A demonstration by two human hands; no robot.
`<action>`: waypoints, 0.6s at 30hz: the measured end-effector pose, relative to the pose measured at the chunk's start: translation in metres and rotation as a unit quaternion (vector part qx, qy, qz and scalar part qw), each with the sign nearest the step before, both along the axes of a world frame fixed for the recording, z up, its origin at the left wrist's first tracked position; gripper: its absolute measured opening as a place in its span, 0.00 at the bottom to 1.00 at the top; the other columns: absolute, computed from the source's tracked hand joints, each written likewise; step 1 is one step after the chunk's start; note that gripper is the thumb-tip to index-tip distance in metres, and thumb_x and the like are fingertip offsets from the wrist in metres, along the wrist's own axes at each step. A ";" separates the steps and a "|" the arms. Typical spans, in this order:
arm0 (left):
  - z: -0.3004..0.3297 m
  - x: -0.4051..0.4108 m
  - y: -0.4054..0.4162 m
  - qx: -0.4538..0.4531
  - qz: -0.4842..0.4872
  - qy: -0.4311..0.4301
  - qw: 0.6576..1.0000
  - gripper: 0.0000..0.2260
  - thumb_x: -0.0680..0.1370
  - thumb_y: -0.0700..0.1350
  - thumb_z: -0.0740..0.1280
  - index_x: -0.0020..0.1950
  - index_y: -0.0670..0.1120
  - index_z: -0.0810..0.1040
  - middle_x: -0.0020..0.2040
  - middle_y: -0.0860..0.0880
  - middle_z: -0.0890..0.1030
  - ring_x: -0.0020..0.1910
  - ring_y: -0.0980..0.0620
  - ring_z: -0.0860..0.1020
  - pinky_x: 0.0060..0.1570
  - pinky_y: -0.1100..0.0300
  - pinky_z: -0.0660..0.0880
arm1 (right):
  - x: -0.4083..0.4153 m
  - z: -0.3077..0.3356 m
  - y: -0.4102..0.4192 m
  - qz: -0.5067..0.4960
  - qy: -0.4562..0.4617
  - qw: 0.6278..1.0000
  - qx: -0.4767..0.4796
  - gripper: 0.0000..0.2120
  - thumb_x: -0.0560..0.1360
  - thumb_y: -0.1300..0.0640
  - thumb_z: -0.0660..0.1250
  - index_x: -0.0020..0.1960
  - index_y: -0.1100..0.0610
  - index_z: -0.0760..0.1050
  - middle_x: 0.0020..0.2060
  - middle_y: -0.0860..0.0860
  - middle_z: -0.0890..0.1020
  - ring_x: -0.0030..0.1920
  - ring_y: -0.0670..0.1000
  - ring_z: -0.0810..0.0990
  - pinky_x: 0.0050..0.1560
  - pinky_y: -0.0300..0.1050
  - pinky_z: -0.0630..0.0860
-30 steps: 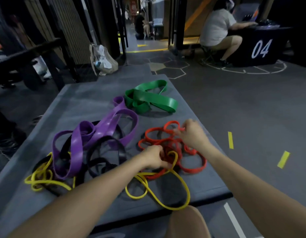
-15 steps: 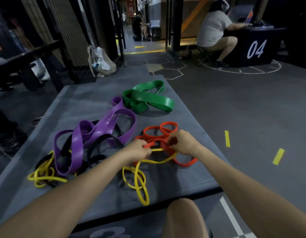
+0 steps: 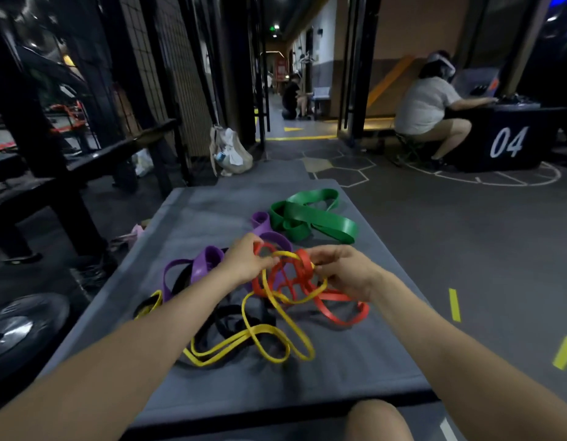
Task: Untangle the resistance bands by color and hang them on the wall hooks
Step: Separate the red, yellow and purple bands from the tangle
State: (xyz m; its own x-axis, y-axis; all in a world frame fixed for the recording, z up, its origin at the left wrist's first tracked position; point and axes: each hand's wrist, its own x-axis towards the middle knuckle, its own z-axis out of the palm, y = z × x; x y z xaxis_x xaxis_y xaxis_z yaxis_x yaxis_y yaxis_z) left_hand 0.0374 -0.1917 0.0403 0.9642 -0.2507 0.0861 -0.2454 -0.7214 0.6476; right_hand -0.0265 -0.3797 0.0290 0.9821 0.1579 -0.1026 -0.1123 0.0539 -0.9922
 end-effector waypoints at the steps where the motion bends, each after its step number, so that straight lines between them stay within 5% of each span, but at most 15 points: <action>1: 0.000 0.000 0.002 0.045 0.021 -0.015 0.999 0.21 0.70 0.52 0.73 0.57 0.43 0.73 0.53 0.43 0.74 0.54 0.44 0.75 0.52 0.55 0.70 | 0.001 -0.001 0.000 -0.002 0.010 0.998 0.056 0.22 0.72 0.79 0.53 0.47 0.61 0.80 0.36 0.53 0.84 0.34 0.49 0.82 0.36 0.41 0.78; 3: 0.000 -0.003 0.003 0.067 0.027 -0.067 0.995 0.27 0.69 0.54 0.74 0.61 0.43 0.71 0.57 0.44 0.70 0.57 0.45 0.73 0.56 0.53 0.70 | 0.003 0.002 0.002 -0.012 0.011 0.994 0.110 0.26 0.72 0.79 0.51 0.44 0.58 0.83 0.37 0.54 0.84 0.34 0.50 0.81 0.35 0.41 0.78; 6: 0.003 -0.012 -0.006 -0.003 -0.083 -0.122 0.989 0.09 0.73 0.45 0.70 0.50 0.42 0.77 0.42 0.50 0.73 0.41 0.53 0.74 0.46 0.55 0.72 | 0.005 0.012 0.008 -0.048 -0.003 0.986 0.162 0.27 0.73 0.79 0.50 0.45 0.57 0.83 0.35 0.53 0.84 0.32 0.50 0.80 0.32 0.38 0.78; 8: 0.002 -0.023 -0.014 -0.095 -0.166 -0.030 0.981 0.08 0.78 0.44 0.64 0.49 0.39 0.76 0.37 0.50 0.73 0.36 0.57 0.71 0.42 0.54 0.70 | 0.004 0.019 0.012 -0.066 -0.009 0.978 0.198 0.24 0.74 0.78 0.50 0.51 0.58 0.79 0.34 0.53 0.84 0.31 0.49 0.82 0.31 0.38 0.79; 11: -0.011 -0.034 -0.020 -0.230 -0.237 0.155 0.931 0.15 0.76 0.50 0.66 0.59 0.45 0.70 0.48 0.53 0.78 0.47 0.62 0.76 0.48 0.68 0.73 | 0.005 0.022 0.018 -0.073 -0.017 0.975 0.211 0.21 0.75 0.77 0.52 0.53 0.58 0.77 0.37 0.55 0.83 0.35 0.51 0.82 0.37 0.42 0.81; 13: -0.023 -0.036 -0.028 -0.241 -0.217 0.178 0.929 0.26 0.71 0.50 0.73 0.64 0.47 0.67 0.56 0.50 0.79 0.55 0.56 0.77 0.57 0.60 0.75 | 0.007 0.021 0.022 -0.074 -0.019 0.976 0.203 0.20 0.75 0.76 0.53 0.54 0.57 0.77 0.41 0.56 0.81 0.38 0.52 0.80 0.41 0.45 0.80; 15: -0.024 -0.037 -0.033 -0.289 -0.188 0.203 0.917 0.20 0.73 0.38 0.70 0.62 0.44 0.68 0.51 0.46 0.79 0.48 0.52 0.79 0.51 0.55 0.76 | 0.009 0.021 0.023 -0.073 -0.022 0.976 0.205 0.20 0.76 0.75 0.54 0.56 0.56 0.76 0.42 0.56 0.80 0.38 0.50 0.80 0.39 0.44 0.80; 18: -0.003 -0.040 -0.025 -0.321 -0.160 0.251 0.899 0.07 0.77 0.33 0.59 0.47 0.44 0.71 0.34 0.47 0.73 0.28 0.55 0.77 0.30 0.63 0.75 | 0.010 0.024 0.015 -0.073 -0.037 0.976 0.200 0.22 0.75 0.76 0.53 0.58 0.57 0.75 0.41 0.54 0.82 0.35 0.46 0.82 0.37 0.37 0.79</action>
